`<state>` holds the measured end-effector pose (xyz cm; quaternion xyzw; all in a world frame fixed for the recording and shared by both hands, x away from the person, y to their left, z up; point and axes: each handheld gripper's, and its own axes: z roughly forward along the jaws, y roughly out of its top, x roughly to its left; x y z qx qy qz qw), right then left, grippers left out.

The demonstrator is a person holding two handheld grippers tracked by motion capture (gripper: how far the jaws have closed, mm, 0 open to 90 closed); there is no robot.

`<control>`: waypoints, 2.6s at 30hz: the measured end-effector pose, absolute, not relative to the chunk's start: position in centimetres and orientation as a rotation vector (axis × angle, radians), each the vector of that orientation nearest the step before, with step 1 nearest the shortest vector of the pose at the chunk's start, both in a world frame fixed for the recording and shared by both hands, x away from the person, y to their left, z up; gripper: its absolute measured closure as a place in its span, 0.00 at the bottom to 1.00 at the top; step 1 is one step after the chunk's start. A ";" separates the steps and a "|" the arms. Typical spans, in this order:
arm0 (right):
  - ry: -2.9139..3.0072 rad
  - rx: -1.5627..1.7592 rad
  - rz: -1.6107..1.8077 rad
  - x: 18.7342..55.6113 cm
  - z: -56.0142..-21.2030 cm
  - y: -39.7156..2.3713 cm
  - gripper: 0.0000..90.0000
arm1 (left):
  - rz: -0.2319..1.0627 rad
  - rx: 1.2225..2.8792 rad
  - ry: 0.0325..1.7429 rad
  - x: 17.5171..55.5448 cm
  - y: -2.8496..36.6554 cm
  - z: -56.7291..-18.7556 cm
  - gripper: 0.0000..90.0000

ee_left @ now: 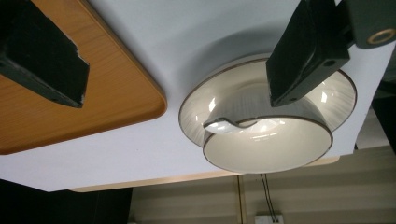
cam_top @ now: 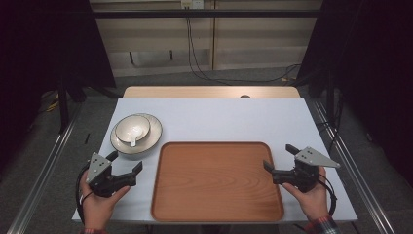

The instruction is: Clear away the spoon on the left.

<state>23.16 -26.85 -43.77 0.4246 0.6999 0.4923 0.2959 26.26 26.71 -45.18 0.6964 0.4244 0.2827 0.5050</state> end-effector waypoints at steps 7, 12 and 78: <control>1.854 1.147 1.318 23.2 -43.7 -26.8 0.03 | 0.685 1.690 1.030 26.4 26.8 -45.5 0.07; 1.848 1.154 1.319 23.3 -43.7 -26.8 0.03 | 0.682 1.682 1.048 26.6 26.9 -45.4 0.07; 1.903 1.121 1.322 23.1 -43.9 -26.5 0.05 | 0.704 1.589 1.105 30.9 27.5 -46.0 0.73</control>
